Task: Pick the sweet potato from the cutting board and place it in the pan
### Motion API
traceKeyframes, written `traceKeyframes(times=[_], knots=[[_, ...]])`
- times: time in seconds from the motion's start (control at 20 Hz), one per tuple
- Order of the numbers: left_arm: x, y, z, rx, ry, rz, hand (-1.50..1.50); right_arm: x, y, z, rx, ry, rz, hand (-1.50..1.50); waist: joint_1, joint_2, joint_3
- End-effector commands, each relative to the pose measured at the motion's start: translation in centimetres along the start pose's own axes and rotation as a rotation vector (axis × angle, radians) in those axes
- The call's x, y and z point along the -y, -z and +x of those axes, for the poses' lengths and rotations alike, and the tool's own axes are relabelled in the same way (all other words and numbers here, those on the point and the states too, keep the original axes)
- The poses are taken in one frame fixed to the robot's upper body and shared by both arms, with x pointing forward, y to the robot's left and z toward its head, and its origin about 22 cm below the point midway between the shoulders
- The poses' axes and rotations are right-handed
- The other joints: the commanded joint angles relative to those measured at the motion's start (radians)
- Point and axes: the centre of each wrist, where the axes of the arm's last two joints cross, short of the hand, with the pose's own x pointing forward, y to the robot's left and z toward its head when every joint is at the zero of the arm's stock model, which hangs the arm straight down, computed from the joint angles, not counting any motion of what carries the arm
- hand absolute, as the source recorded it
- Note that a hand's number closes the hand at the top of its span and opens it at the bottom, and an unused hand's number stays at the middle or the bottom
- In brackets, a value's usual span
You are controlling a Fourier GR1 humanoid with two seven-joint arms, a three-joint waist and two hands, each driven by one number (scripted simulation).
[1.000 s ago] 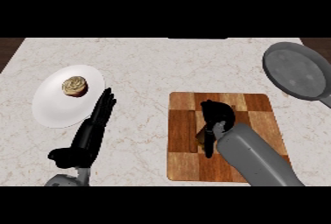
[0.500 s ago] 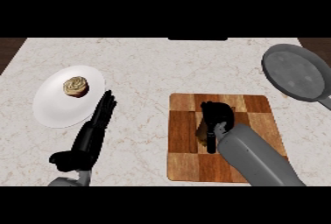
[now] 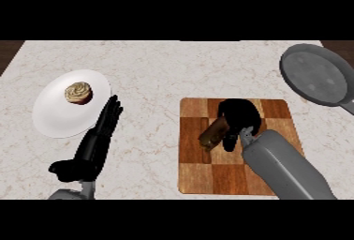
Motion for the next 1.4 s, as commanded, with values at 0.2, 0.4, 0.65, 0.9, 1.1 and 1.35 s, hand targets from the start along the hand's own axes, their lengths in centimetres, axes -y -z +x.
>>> traceKeyframes(times=[0.2, 0.4, 0.65, 0.9, 1.1, 1.35], knots=[[-0.2, -0.6, -0.5, 0.004, 0.015, 0.021, 0.00, 5.0, -1.3, -4.8, 0.117, 0.239, -0.419, 1.50, -0.008, 0.003, 0.002], [0.0, -0.7, -0.5, -0.010, -0.002, 0.010, 0.00, 5.6, -3.0, -4.0, 0.104, 0.270, -0.658, 1.50, -0.012, 0.000, 0.002], [-1.8, 0.7, 0.5, -0.020, -0.003, 0.004, 0.00, 7.3, -5.0, -6.4, 0.074, 0.401, -0.782, 1.50, -0.012, 0.002, 0.001], [-0.3, 0.1, 0.3, 0.007, 0.001, -0.001, 0.00, 10.7, -4.6, -10.2, -0.012, 0.561, -0.840, 1.50, 0.001, 0.004, 0.002], [0.1, -0.5, -1.5, 0.009, 0.000, -0.007, 0.00, 8.8, -1.5, -12.5, -0.071, 0.643, -0.820, 1.50, 0.007, 0.008, 0.001], [1.1, 1.9, 0.2, 0.004, -0.001, -0.021, 0.00, 8.7, 0.6, -15.9, -0.119, 0.645, -0.907, 1.50, 0.007, 0.009, 0.002]])
